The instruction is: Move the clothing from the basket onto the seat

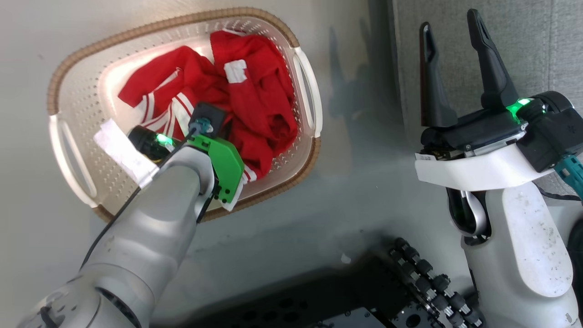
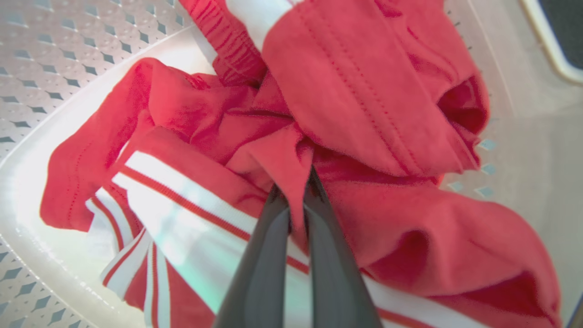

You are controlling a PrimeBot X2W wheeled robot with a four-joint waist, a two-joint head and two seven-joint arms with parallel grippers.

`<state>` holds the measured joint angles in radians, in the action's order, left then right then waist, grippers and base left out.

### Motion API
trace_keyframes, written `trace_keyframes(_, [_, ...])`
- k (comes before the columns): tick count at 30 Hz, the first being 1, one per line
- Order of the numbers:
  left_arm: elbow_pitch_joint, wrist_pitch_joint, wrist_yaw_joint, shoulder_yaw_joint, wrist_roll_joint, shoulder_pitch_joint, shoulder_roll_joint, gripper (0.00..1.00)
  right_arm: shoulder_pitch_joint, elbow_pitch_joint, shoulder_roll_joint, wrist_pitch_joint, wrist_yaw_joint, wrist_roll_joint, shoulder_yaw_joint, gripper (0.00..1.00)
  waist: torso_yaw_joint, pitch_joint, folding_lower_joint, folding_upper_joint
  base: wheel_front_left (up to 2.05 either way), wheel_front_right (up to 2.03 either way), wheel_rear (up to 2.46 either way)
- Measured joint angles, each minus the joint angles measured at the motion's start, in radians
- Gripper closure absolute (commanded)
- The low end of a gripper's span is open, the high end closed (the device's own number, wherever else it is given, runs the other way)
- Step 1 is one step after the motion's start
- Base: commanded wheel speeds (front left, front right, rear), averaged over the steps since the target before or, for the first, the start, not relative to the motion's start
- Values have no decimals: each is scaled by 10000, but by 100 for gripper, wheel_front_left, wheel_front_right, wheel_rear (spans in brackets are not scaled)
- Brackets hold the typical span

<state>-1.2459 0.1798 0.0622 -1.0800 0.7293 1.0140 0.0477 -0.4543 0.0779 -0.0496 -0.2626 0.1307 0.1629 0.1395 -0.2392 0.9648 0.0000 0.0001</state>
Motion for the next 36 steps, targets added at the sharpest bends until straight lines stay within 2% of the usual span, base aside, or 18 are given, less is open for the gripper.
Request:
trace_keyframes(6, [249,594,52,31,58,-369,8,100,243,-267,6,0,0,-186,-128,0,216,-757,0,0,0,0,0])
trace_keyframes(12, [1127,798,-40,219,54,-825,23,100,687,-652,8,0,0,-476,-355,0,557,-1814,0,0,0,0,0])
trace_keyframes(23, [4523,817,-598,1452,-731,-2117,895,100,1453,-1202,-48,0,0,-556,-635,0,1122,-3640,-1,0,0,0,0])
trace_keyframes(36, [8619,825,-1193,3620,-1737,-3606,1906,100,2052,-1569,-44,6,0,-556,-525,0,1507,-5677,-1,0,0,0,0])
